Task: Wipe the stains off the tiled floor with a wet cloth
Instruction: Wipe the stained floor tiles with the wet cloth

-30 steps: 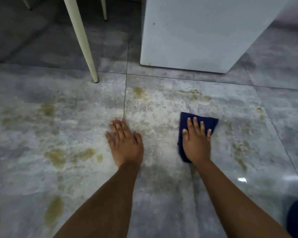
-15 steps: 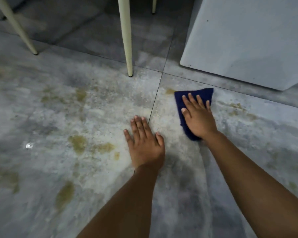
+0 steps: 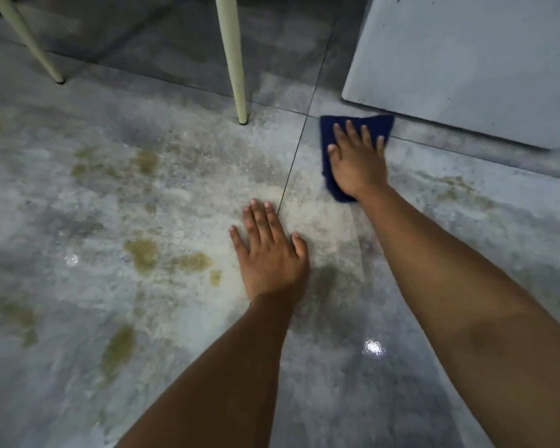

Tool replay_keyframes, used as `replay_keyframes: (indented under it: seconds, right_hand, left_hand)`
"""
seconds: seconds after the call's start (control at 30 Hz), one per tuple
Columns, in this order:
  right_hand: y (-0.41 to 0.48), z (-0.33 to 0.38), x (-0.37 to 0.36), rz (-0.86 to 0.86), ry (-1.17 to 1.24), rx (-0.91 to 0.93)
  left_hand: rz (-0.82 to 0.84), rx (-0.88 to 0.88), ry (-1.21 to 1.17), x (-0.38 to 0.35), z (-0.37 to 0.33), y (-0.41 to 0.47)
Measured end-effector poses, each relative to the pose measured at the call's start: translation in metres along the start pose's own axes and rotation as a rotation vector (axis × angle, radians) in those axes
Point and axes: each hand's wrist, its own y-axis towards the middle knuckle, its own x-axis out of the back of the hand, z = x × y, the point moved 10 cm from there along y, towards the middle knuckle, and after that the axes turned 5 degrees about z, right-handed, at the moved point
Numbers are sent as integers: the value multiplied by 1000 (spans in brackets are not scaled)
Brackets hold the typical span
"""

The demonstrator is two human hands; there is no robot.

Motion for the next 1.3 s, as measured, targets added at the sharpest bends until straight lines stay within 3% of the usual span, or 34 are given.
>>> replay_keyframes:
  seconds: [0.13, 0.27, 0.33, 0.43, 0.53, 0.7, 0.83, 0.93, 1.03, 1.1, 1.3]
  right_hand:
    - [-76, -28, -9, -52, 48, -224]
    - [-99, 22, -26, -8, -1, -9]
    - [-83, 14, -20, 12, -13, 27]
    - [-80, -50, -14, -25, 23, -189]
    - [-147, -77, -22, -25, 31, -346]
    - [-264, -32, -50, 30, 26, -130]
    - [-261, -44, -46, 11, 55, -126]
    - [-262, -83, -43, -19, 36, -250]
    - [-303, -128, -46, -92, 70, -485]
    - [-328, -121, -52, -116, 89, -551]
    - [-305, -105, -51, 15, 65, -386]
  left_hand:
    - [-1, 7, -9, 2, 0, -1]
    - [12, -5, 12, -1, -1, -2]
    - [9, 0, 10, 0, 0, -1]
    - [2, -8, 7, 1, -2, -2]
    - [10, -13, 24, 1, -2, -1]
    - [68, -34, 79, 5, -6, -4]
    - [134, -206, 145, -2, -25, -30]
    - [166, -361, 162, -21, -54, -71]
    - [155, -363, 172, -28, -60, -74]
    - [140, -365, 185, -27, -59, -74]
    - [173, -352, 233, -24, -68, -78]
